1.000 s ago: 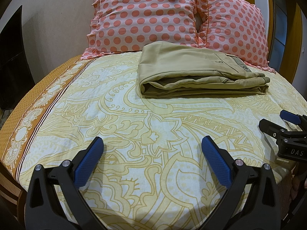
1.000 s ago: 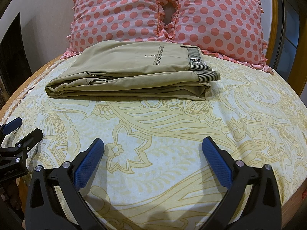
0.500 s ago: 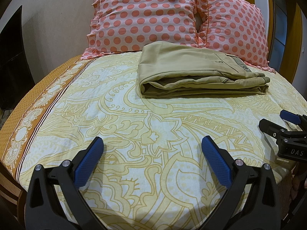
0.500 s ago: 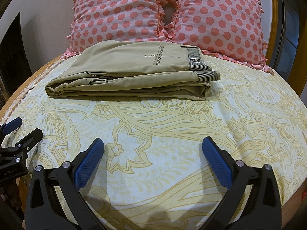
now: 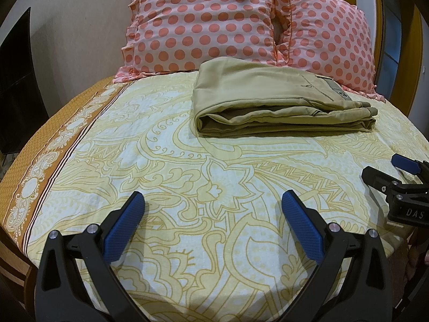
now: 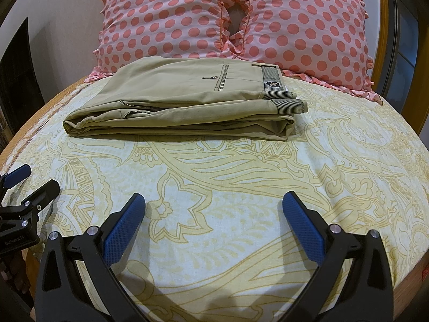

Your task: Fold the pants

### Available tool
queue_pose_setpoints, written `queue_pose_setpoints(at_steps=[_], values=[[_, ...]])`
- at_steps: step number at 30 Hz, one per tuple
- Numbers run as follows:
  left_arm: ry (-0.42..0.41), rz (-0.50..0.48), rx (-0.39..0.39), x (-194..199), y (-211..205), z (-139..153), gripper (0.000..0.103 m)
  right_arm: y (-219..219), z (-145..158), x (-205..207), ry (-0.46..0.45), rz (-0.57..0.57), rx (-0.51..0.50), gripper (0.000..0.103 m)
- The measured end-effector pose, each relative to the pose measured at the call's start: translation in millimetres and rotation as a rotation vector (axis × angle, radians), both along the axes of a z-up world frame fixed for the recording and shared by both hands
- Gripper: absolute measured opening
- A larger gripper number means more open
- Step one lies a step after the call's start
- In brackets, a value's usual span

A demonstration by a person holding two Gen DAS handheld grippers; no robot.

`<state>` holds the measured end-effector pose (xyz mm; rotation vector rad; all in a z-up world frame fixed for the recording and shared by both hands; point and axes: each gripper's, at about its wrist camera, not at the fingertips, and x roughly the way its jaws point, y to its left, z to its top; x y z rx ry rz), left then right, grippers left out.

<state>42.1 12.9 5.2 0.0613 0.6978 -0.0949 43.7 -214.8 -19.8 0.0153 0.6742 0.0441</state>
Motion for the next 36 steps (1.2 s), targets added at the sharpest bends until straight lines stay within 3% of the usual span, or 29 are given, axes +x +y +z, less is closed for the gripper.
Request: queue_pose_setpoints(at_steps=[36], values=[[0.013, 0.002, 0.003, 3.4, 0.3, 1.6, 0.101, 0.1, 0.2, 0.3, 0.0, 0.0, 0.0, 0.102]])
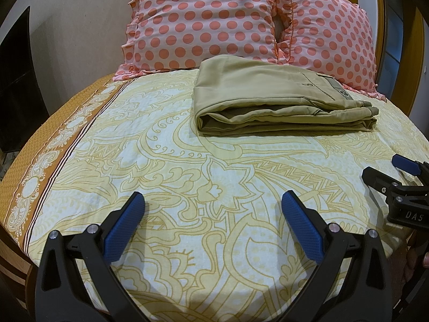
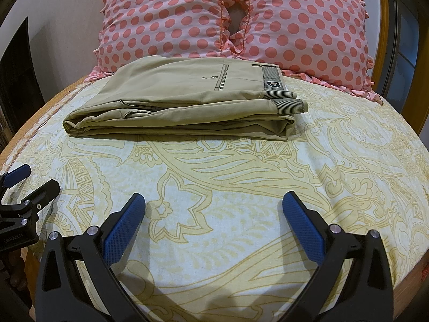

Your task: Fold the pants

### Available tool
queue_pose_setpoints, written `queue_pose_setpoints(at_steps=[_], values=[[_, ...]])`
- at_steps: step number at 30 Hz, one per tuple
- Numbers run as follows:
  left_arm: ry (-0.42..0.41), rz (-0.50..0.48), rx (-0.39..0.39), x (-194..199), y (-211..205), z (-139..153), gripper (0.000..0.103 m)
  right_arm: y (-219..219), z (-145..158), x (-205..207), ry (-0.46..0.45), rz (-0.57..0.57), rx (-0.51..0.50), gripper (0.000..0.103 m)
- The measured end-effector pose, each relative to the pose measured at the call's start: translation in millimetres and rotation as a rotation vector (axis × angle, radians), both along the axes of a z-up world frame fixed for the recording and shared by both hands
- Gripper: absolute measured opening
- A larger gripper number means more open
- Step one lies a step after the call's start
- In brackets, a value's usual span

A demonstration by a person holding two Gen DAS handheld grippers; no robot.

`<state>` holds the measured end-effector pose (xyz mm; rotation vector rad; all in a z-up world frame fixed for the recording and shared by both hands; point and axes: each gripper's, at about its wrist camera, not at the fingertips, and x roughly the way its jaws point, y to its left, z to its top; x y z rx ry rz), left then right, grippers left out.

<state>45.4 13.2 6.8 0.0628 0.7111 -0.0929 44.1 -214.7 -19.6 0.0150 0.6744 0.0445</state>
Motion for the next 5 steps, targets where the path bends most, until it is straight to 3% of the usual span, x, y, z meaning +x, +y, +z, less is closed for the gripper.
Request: queue_pose_setpoints(at_steps=[5], values=[[-0.001, 0.001, -0.001, -0.4, -0.5, -0.1, 0.101, -0.2, 0.0, 0.0, 0.0, 0.0, 0.0, 0.102]])
